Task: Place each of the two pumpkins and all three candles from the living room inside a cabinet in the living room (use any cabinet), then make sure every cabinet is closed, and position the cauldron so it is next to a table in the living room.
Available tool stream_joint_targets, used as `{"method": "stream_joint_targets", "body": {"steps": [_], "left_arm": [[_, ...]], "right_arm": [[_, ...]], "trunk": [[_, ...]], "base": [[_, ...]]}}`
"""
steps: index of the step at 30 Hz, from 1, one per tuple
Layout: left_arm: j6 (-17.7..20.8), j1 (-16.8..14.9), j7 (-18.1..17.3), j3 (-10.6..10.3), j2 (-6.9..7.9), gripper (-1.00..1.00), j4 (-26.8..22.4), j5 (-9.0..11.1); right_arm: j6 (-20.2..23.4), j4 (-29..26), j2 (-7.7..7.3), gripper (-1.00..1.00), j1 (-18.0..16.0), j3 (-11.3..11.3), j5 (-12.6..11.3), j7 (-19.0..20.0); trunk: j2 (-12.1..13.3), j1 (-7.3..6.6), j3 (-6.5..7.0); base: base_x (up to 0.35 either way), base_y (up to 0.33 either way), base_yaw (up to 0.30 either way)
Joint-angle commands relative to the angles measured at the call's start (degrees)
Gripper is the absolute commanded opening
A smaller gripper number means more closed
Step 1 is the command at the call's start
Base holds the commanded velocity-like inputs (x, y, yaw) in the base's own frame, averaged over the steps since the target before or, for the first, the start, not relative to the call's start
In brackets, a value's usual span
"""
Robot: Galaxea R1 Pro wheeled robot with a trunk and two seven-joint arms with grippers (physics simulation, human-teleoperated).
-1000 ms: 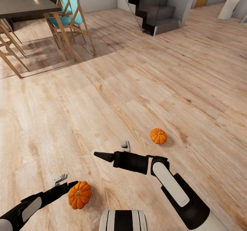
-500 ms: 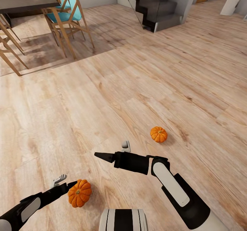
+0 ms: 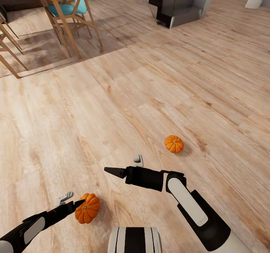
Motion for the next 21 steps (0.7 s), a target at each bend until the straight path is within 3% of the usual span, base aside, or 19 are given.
{"method": "stream_joint_targets", "body": {"steps": [1,5,12,17,21], "left_arm": [[0.4,0.0,-0.1,-0.2,0.07,1.00,0.0,0.6],[0.4,0.0,-0.1,-0.3,-0.11,1.00,0.0,0.4],[0.4,0.0,-0.1,-0.4,-0.11,1.00,0.0,0.4],[0.4,0.0,-0.1,-0.4,-0.15,1.00,0.0,0.4],[0.4,0.0,-0.1,-0.4,-0.24,1.00,0.0,0.4]], "right_arm": [[0.1,0.0,-0.03,1.00,0.0,0.0,0.0,0.1],[0.1,0.0,-0.03,1.00,0.0,0.0,0.0,0.1],[0.1,0.1,-0.03,1.00,0.0,0.0,0.0,0.1],[0.1,0.1,-0.03,1.00,0.0,0.0,0.0,0.1],[0.1,0.1,-0.03,1.00,0.0,0.0,0.0,0.1]], "trunk": [[0.0,-0.01,-0.03],[-0.1,0.09,-0.92],[-0.1,0.09,-0.92],[-0.1,0.22,-2.03],[-0.1,0.22,-2.03]], "base": [[0.000,0.000,0.000],[0.000,0.000,0.000],[0.000,0.000,0.000],[0.000,0.000,0.000],[0.000,0.000,0.000]]}}
